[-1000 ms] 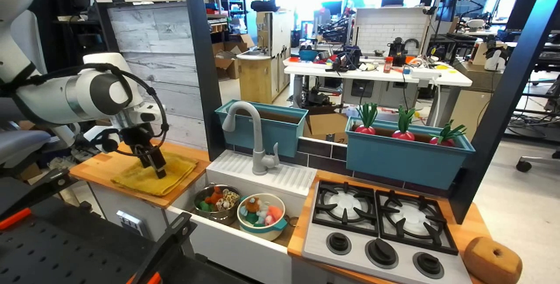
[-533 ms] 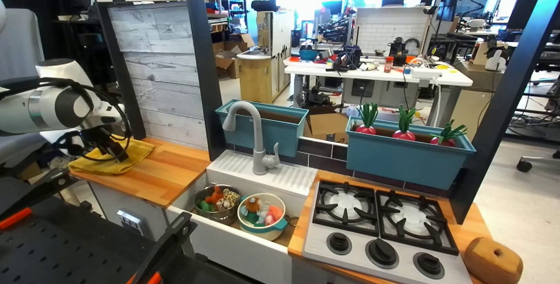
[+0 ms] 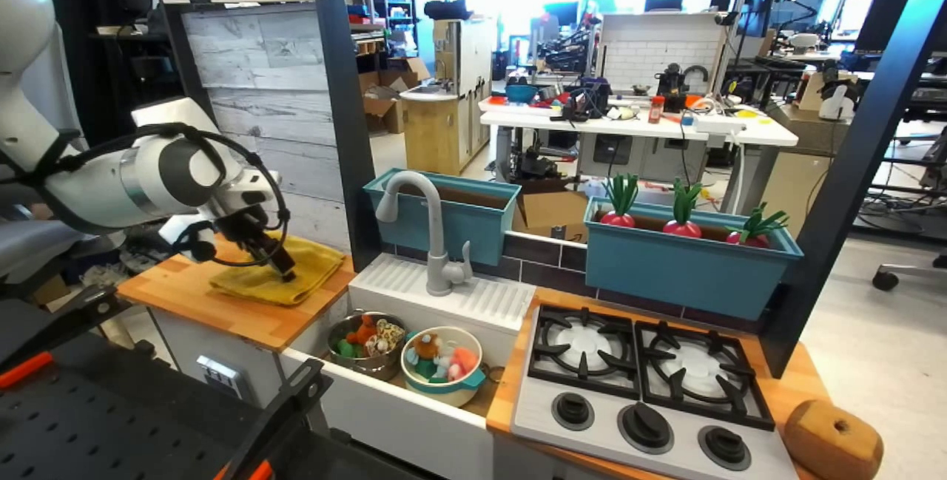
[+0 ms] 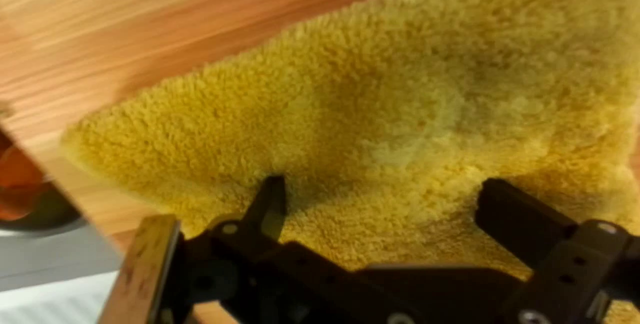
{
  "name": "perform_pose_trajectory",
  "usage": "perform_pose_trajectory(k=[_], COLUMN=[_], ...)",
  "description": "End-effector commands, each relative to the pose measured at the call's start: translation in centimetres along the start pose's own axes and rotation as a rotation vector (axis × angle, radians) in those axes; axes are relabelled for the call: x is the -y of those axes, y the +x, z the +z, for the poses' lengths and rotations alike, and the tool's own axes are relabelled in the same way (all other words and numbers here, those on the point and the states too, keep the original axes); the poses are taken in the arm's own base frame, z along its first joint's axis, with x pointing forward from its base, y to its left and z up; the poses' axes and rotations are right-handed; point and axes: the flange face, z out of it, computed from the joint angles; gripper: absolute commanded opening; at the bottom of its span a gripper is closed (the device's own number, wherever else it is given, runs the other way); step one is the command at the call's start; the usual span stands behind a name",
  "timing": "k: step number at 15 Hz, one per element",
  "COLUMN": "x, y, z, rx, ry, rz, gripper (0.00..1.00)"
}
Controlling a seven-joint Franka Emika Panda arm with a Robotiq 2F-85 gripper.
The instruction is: Pick up all the plush toys from the counter and the stove, then wipe the counter
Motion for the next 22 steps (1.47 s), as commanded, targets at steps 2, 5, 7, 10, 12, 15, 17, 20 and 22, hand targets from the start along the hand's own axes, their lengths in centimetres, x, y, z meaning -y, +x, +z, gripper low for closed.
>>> perform_pose_trajectory(k=[2, 5, 7, 10, 12, 15, 17, 20, 22], x=[-1.5, 4.7, 8.6, 10.9, 8.5, 1.5, -2.8, -4.0, -1.4], y=[0.6, -2.5, -4.1, -5.0, -4.6, -3.0, -1.3, 1.0, 0.5], z=[0.7, 0.0, -1.0, -2.0, -1.7, -1.0, -1.1, -0.7, 0.0], rx=[0.017, 0.084, 0.125, 0.183, 0.234, 0.269, 0.275, 0.223, 0.199], ry=[-0.016, 0.140, 0.223, 0.257, 0.195, 0.046, -0.039, -0.058, -0.017], rz=[0.019, -0.017, -0.056, -0.051, -0.025, 0.064, 0.098, 0.092, 0.055], gripper=[1.00, 1.00, 1.00, 1.00, 1.00, 1.00, 1.00, 1.00, 1.00])
